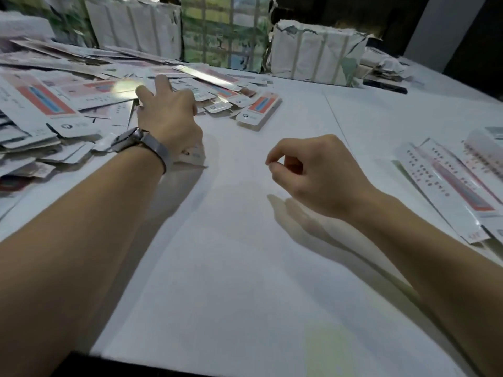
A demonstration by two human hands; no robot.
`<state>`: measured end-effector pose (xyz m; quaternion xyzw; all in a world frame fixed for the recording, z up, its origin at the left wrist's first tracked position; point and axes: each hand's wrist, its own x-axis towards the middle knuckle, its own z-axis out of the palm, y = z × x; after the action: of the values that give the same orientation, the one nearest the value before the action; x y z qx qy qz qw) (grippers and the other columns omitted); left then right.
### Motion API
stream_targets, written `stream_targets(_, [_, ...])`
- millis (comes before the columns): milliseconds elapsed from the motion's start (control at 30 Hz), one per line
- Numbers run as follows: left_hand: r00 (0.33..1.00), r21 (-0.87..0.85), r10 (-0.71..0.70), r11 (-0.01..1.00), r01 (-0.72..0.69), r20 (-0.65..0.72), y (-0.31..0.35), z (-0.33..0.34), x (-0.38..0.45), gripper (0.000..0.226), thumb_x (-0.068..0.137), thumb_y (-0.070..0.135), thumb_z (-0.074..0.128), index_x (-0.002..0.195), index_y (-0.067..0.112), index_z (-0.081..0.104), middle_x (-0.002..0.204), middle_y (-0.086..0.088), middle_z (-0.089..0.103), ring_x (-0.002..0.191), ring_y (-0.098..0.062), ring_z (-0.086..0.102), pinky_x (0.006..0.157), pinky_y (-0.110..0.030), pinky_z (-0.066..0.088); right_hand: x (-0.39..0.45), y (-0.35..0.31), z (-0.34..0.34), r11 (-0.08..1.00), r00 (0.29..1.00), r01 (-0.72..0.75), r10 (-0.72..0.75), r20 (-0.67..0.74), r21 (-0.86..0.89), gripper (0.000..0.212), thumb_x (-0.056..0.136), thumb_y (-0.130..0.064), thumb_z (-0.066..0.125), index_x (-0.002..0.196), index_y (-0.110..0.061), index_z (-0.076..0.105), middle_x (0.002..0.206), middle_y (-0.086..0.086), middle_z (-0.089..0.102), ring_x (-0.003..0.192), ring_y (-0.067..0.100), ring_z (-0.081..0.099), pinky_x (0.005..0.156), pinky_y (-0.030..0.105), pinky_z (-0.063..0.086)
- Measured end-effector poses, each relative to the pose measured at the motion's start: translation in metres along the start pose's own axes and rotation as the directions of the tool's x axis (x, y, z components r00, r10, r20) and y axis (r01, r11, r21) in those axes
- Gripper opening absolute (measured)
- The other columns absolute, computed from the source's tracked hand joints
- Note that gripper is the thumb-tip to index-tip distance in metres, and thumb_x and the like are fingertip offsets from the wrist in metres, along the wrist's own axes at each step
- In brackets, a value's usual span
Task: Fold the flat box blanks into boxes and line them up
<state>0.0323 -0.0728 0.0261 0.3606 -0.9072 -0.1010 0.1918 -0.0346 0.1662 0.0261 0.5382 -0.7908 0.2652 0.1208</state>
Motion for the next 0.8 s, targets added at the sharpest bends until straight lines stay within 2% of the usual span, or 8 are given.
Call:
stream_targets(167, [0.96, -0.177, 0.103, 0.972, -0.153, -0.262, 0.014, -0.015, -0.009, 0.073, 0.076, -0.012, 0.069, 0.137, 0.021, 0.045, 0.158, -0.018, 0.013, 0.136, -0.046, 0.025, 0.093, -0.037, 0.046, 0.001, 0.002, -0.002, 0.999, 0.999, -0.027, 0.028, -0.038, 0.03, 0.011, 0.089, -0.021, 0.063, 0.089, -0.023, 0.073, 0.053, -0.016, 0.047, 0.056, 0.01, 0.049, 0.066, 0.035, 0.05])
stream_targets(233, [0.919, -0.325, 0.171, 0.899, -0.293, -0.356, 0.028, -0.024, -0.014, 0.087, 0.077, -0.016, 0.067, 0.148, 0.026, 0.038, 0.152, -0.016, 0.028, 0.131, -0.033, 0.037, 0.091, -0.034, 0.051, 0.002, 0.003, -0.004, 0.997, 0.995, -0.041, 0.047, -0.089, 0.067, 0.011, 0.088, -0.019, 0.063, 0.091, -0.021, 0.073, 0.053, -0.015, 0.049, 0.056, 0.011, 0.049, 0.067, 0.037, 0.05])
stream_targets(300, [0.93, -0.545, 0.231, 0.76, -0.356, -0.285, 0.044, -0.033, -0.024, 0.101, 0.077, -0.013, 0.069, 0.156, 0.03, 0.024, 0.134, -0.009, 0.05, 0.119, -0.018, 0.053, 0.078, -0.031, 0.055, 0.004, 0.004, -0.009, 0.991, 0.979, -0.056, 0.078, -0.186, 0.125, 0.012, 0.087, -0.016, 0.063, 0.095, -0.019, 0.073, 0.054, -0.013, 0.05, 0.056, 0.011, 0.049, 0.067, 0.036, 0.049])
stream_targets(433, [0.928, -0.894, 0.374, 0.414, -0.169, -0.003, 0.076, -0.04, -0.054, 0.066, 0.084, -0.012, 0.067, 0.14, 0.016, 0.046, 0.115, -0.006, 0.063, 0.109, -0.018, 0.067, 0.092, -0.043, 0.059, 0.012, 0.005, -0.024, 0.964, 0.903, -0.063, 0.165, -0.396, 0.259, 0.026, 0.091, -0.021, 0.065, 0.116, -0.016, 0.063, 0.072, -0.003, 0.059, 0.065, 0.013, 0.055, 0.067, 0.031, 0.051])
stream_targets(533, [0.808, -0.967, 0.561, 0.252, 0.044, 0.183, 0.093, -0.034, -0.08, 0.066, 0.085, -0.013, 0.062, 0.137, 0.023, 0.045, 0.111, -0.006, 0.065, 0.101, -0.014, 0.071, 0.079, -0.034, 0.063, 0.017, 0.009, -0.035, 0.917, 0.847, -0.097, 0.281, -0.452, 0.388, 0.041, 0.095, -0.032, 0.059, 0.131, -0.021, 0.043, 0.098, 0.004, 0.054, 0.084, 0.017, 0.062, 0.071, 0.031, 0.058])
stream_targets(600, [0.7, -0.957, 0.653, 0.223, 0.186, 0.288, 0.101, -0.028, -0.093, 0.053, 0.085, -0.015, 0.06, 0.122, 0.022, 0.051, 0.094, -0.001, 0.071, 0.086, -0.013, 0.074, 0.067, -0.027, 0.061, 0.017, 0.012, -0.039, 0.859, 0.832, -0.13, 0.366, -0.416, 0.496, 0.042, 0.096, -0.035, 0.057, 0.132, -0.025, 0.037, 0.107, 0.001, 0.054, 0.093, 0.018, 0.066, 0.072, 0.03, 0.061])
stream_targets(700, [0.596, -0.915, 0.71, 0.182, 0.359, 0.375, 0.106, -0.016, -0.102, 0.035, 0.078, 0.002, 0.059, 0.11, 0.015, 0.052, 0.086, -0.007, 0.07, 0.081, -0.02, 0.073, 0.07, -0.032, 0.062, 0.012, 0.015, -0.038, 0.751, 0.848, -0.195, 0.452, -0.276, 0.631, 0.037, 0.098, -0.03, 0.054, 0.133, -0.025, 0.042, 0.11, 0.004, 0.061, 0.089, 0.015, 0.071, 0.073, 0.032, 0.061])
stream_targets(800, [0.67, -0.85, 0.614, 0.003, 0.527, 0.417, 0.107, -0.008, -0.101, 0.02, 0.093, 0.03, 0.056, 0.097, 0.013, 0.065, 0.075, -0.008, 0.07, 0.067, -0.021, 0.07, 0.065, -0.031, 0.062, 0.009, 0.015, -0.03, 0.738, 0.872, -0.245, 0.451, -0.191, 0.629, 0.032, 0.094, -0.025, 0.054, 0.125, -0.025, 0.049, 0.12, 0.005, 0.063, 0.095, 0.019, 0.07, 0.085, 0.044, 0.058])
